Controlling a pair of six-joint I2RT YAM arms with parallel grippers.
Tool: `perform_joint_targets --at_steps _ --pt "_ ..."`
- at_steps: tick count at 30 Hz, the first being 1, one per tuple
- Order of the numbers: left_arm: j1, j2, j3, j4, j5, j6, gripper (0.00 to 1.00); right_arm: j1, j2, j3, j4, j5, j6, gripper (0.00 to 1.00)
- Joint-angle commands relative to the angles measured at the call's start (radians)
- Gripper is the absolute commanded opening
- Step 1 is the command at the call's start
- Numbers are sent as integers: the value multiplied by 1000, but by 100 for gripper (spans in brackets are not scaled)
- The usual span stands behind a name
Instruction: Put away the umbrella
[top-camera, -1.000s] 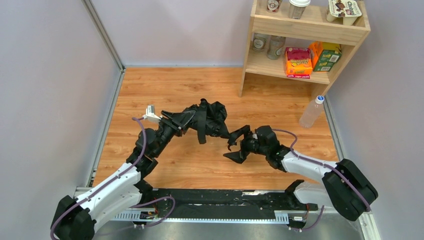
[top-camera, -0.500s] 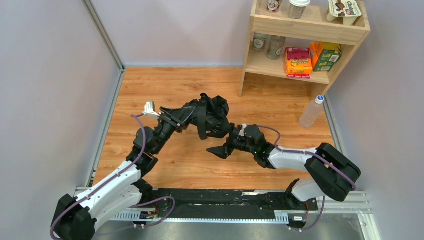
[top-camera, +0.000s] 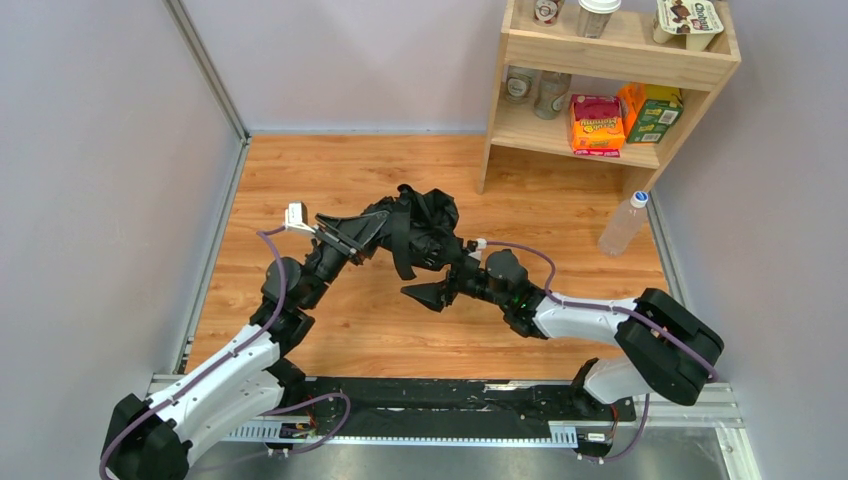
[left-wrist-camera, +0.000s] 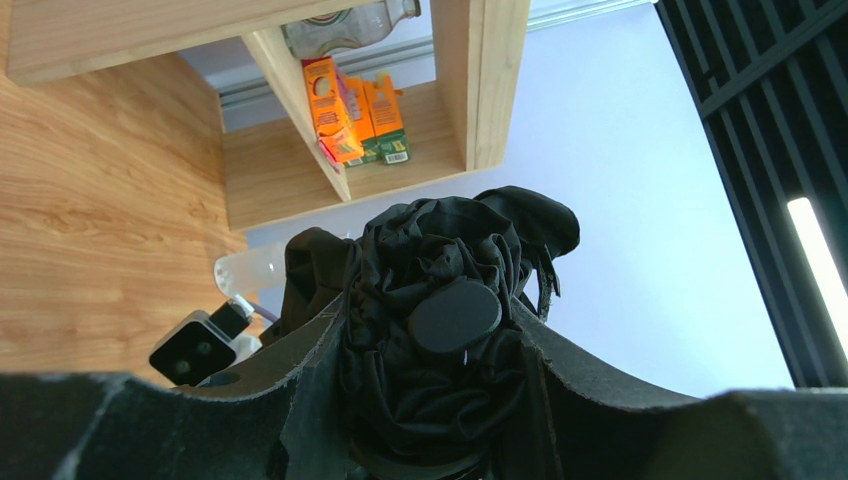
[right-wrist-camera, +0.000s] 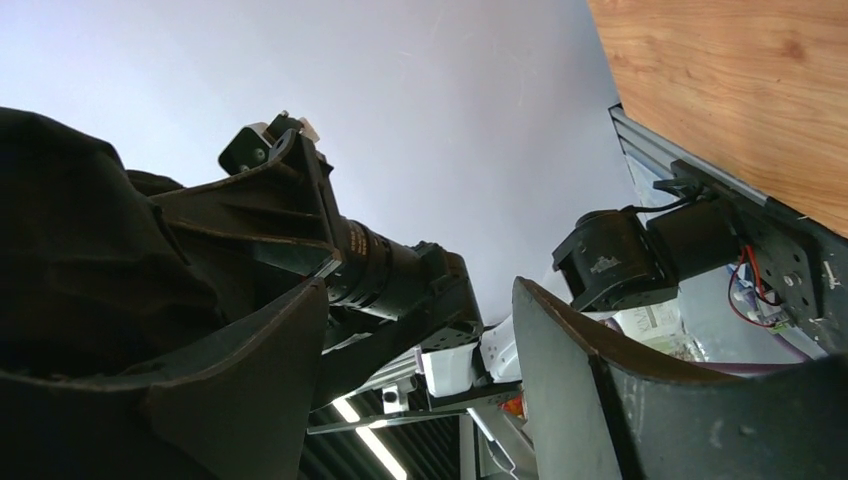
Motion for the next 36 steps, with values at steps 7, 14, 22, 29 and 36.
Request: perform_joint_targets --at_steps 7,14,22,29,36 --pt "-17 -44 -13 112 4 -21 0 27 -25 43 67 91 456 50" --pt "-25 -45 -19 112 4 -18 0 29 3 32 149 116 473 33" --pt "-25 -42 -26 118 -22 -20 0 45 6 9 214 121 471 57" --pt "-25 -31 -14 115 -19 0 0 59 -41 -49 217 133 484 56" --pt "-25 -33 -25 101 -35 20 0 62 -120 -102 159 137 453 75"
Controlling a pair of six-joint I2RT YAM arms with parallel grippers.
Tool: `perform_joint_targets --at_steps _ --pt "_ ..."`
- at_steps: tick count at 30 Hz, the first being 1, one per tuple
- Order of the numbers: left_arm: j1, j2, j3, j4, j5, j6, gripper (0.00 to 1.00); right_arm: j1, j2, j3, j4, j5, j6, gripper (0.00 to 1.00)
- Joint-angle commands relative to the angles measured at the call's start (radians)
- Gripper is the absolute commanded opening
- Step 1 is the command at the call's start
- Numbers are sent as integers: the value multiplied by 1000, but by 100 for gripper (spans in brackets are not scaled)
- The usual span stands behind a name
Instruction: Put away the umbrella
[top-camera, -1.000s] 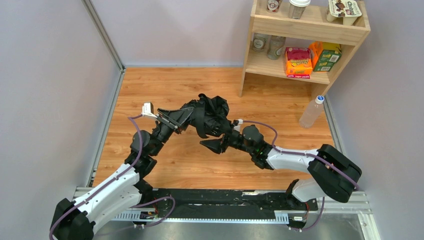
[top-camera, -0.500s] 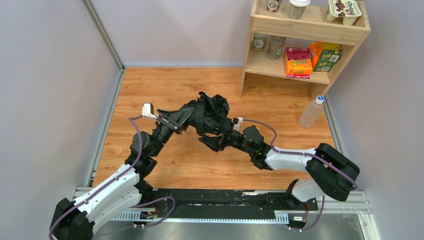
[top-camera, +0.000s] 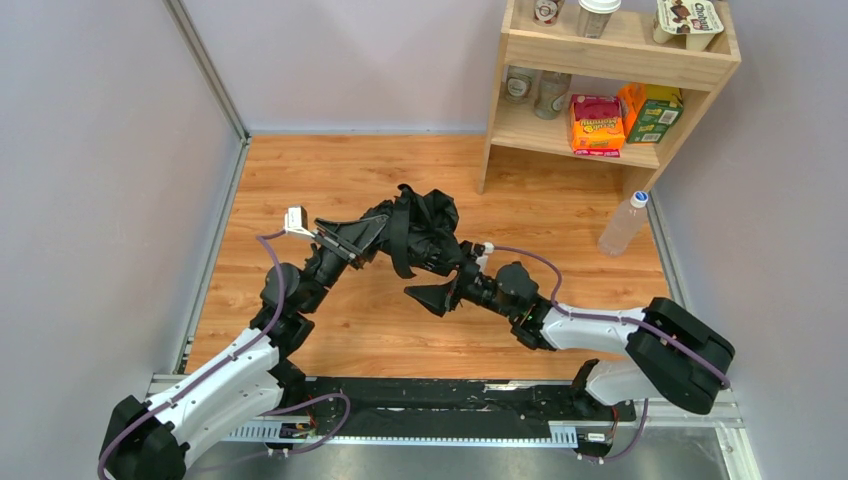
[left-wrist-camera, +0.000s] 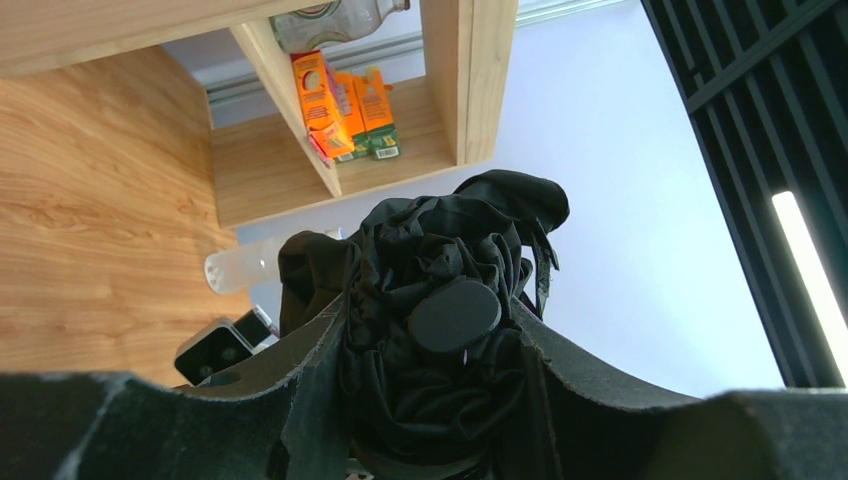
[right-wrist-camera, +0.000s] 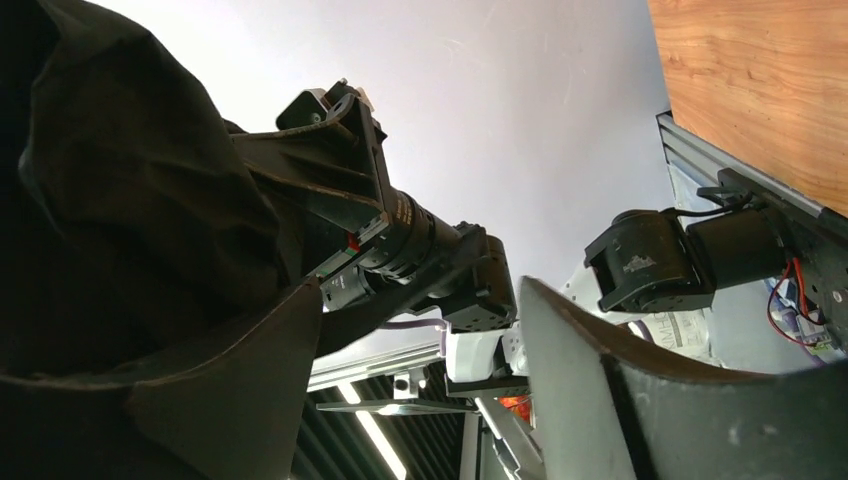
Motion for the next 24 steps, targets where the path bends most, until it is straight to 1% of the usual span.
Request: perform_joint_targets --at_steps 1,5,8,11,18,20,21,22,23,24 --pt "-4 -6 11 70 -22 25 0 8 -79 -37 4 29 447 77" --pt "-4 11 25 77 -11 38 0 8 -99 -54 2 40 462 75" --pt "-4 25 23 85 2 35 0 8 -92 -33 4 29 473 70" --pt "-6 31 22 93 4 36 0 8 -73 1 -2 11 473 65" --pt "-4 37 25 96 7 38 0 12 -6 45 41 8 496 62" --pt "-7 42 23 97 7 35 0 12 14 59 56 8 499 58" --pt "-9 40 20 97 7 33 0 14 22 64 64 8 502 53" --pt "-10 40 19 99 7 33 0 14 28 67 75 9 504 46" --pt "-12 37 14 100 7 32 0 14 36 68 93 18 505 41" --pt "-12 36 11 100 7 28 0 14 43 67 110 24 510 38"
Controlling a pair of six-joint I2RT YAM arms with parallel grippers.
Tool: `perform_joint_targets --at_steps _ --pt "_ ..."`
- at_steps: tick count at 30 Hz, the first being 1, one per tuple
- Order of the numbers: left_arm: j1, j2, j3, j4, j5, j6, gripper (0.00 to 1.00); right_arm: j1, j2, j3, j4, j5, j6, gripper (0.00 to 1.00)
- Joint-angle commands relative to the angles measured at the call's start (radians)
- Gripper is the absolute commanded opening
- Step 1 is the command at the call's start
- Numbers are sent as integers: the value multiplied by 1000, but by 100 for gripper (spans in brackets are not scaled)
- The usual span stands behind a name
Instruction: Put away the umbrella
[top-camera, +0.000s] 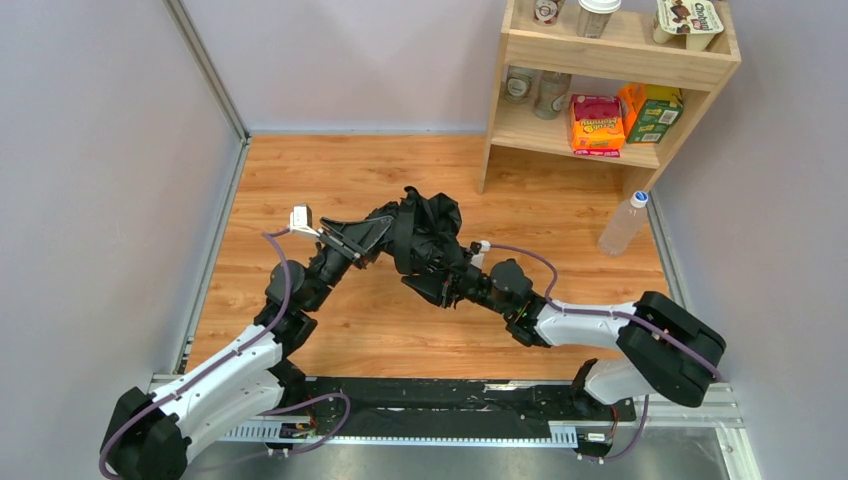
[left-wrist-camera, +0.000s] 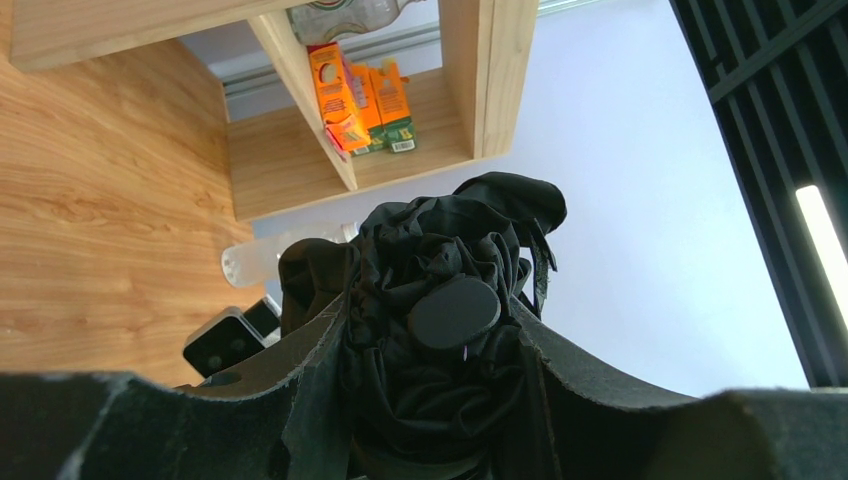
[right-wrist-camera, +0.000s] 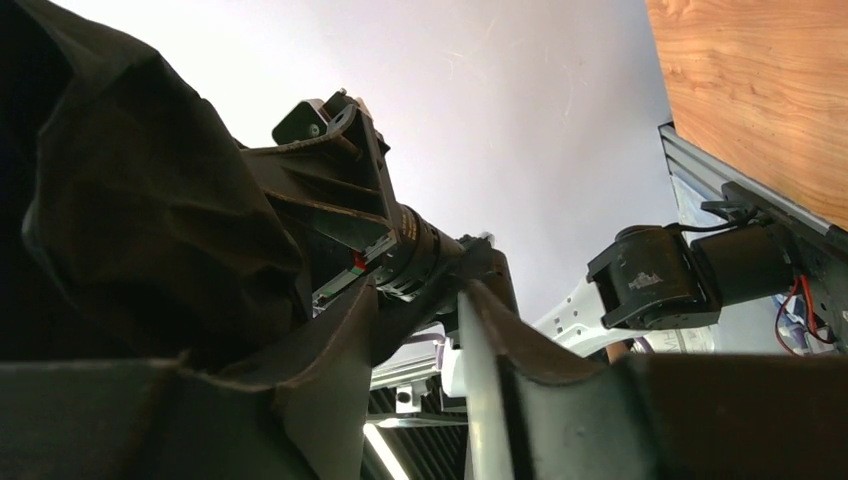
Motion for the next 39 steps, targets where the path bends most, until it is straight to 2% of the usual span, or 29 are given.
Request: perform_joint_targets --at_steps 1,2,5,8,12,15,18,20,22,23,28,35,39 --pt "-7 -11 5 79 1 9 0 11 27 49 133 11 512 38" --pt "-8 -12 3 79 1 9 0 11 35 43 154 13 519 35" --pt "-7 -17 -12 82 1 -5 0 11 56 18 231 60 498 0" --pt "-8 -18 -11 80 44 -31 0 -21 99 -42 336 83 421 0" --pt "-7 -44 -7 -36 145 -114 0 -206 208 -106 556 -27 216 0" --pt "-7 -75 -53 -34 190 -168 0 -332 256 -65 579 -169 24 0" --pt "-7 -130 -95 -64 228 -180 0 -385 284 -1 628 -252 -120 0" --pt "-7 -185 -95 -165 242 -176 0 -417 270 61 557 -332 -214 0" --pt "-7 -247 -66 -407 239 -143 0 -442 248 119 495 -418 -310 0" --pt "-8 -285 -46 -467 230 -127 0 -448 227 145 425 -443 -368 0" --pt "-7 -305 -3 -750 249 -108 0 -436 72 219 77 -442 -718 0" --pt "-7 -262 -30 -863 231 -131 0 -342 -164 269 -254 -290 -1143 0" --pt "1 -160 -95 -713 320 -137 0 -311 -195 294 -255 -308 -1206 0"
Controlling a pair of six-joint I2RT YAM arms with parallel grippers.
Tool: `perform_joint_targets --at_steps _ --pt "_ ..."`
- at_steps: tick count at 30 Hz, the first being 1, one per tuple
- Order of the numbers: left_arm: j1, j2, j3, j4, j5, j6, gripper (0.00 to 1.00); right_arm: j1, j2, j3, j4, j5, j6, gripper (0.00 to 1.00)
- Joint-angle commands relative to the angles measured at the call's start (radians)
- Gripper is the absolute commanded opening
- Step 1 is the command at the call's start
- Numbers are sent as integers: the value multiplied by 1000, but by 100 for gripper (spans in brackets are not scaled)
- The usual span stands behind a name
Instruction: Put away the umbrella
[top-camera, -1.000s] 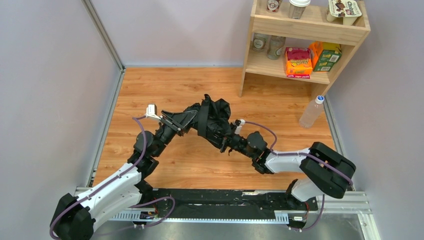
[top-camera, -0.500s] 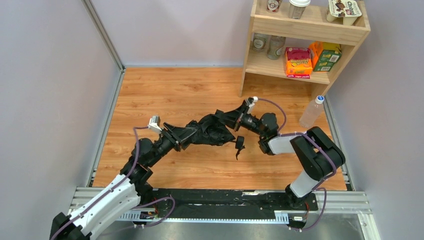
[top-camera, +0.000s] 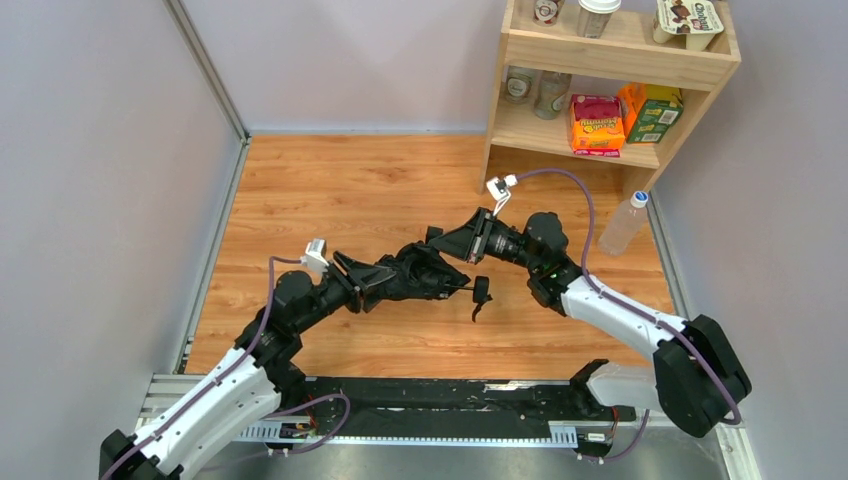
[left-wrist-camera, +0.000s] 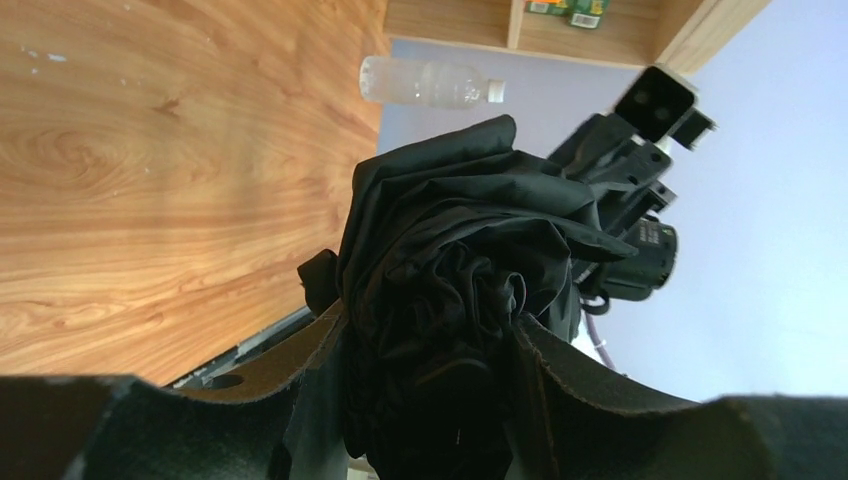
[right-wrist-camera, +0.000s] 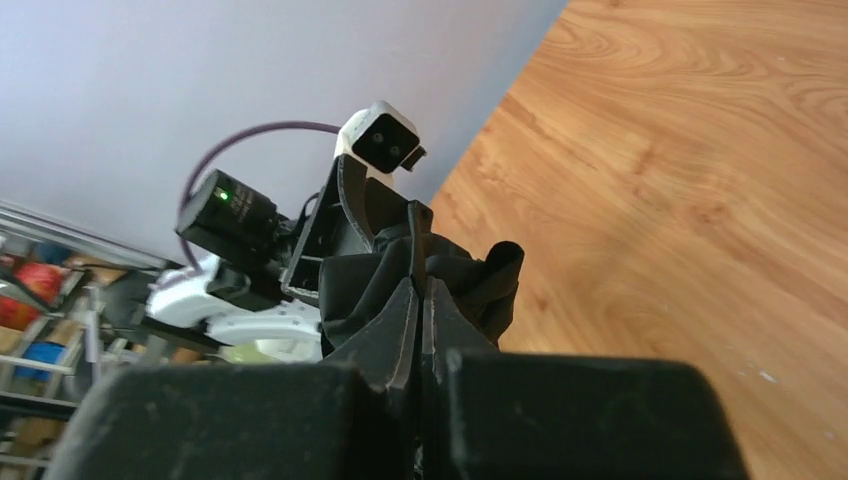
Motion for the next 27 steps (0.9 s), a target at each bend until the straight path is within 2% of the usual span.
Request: perform_joint_targets --at_steps 1,5,8,10,13,16,20,24,27 --pt "5 115 -62 -34 123 6 0 29 -84 100 -44 105 -237 0" --pt "8 141 -108 -25 82 -46 0 129 -156 145 -220 165 -406 0" --pt "15 112 -114 -104 44 -72 0 178 -227 145 -326 277 -503 0" --pt "15 80 -119 -148 2 -86 0 181 -267 91 -275 312 -449 0" --pt "15 86 -102 -212 -18 -97 0 190 -270 7 -97 303 -317 0" --pt "15 134 -68 -282 -19 -94 0 265 -251 16 -60 323 -343 0" --pt "15 216 28 -404 -35 -14 0 382 -222 135 -225 395 -560 0" --pt "15 275 51 -381 -36 -5 0 466 -193 247 -395 389 -712 0" --pt "10 295 94 -428 -56 35 0 540 -141 309 -526 486 -812 0"
